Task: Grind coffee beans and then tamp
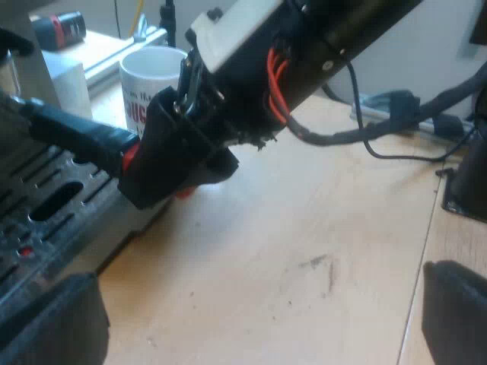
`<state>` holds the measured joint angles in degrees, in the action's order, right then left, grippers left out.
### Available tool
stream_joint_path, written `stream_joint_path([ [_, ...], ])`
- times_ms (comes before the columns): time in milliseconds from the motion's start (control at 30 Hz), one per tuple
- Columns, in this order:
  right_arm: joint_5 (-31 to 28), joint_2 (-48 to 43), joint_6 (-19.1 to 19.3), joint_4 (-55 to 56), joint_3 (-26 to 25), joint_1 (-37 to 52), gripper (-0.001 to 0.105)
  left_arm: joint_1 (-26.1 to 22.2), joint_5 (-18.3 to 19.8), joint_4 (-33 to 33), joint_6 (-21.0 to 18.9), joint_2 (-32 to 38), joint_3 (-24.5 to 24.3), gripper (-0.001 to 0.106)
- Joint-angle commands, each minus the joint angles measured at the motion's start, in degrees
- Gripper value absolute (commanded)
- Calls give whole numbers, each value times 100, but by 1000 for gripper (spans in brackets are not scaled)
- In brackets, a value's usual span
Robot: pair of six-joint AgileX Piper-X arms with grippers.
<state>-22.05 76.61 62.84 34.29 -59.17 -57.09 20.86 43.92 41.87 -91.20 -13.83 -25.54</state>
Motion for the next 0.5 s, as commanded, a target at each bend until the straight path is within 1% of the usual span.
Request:
stream_joint_path([
  [33,12,68,280,-223,123,23,61,31,-45,68,21,29,-49,86],
  [167,9,120,356,-764,325,23,61,31,-45,67,21,29,-49,86],
  [267,-45,147,519,-959,430,23,61,31,-45,67,21,29,-49,86],
  [467,-133,225,956,-1069,446,23,61,31,-45,67,21,29,-49,86],
  [500,-133,250,1085,-1137,446,23,61,31,-45,67,21,29,-49,86],
])
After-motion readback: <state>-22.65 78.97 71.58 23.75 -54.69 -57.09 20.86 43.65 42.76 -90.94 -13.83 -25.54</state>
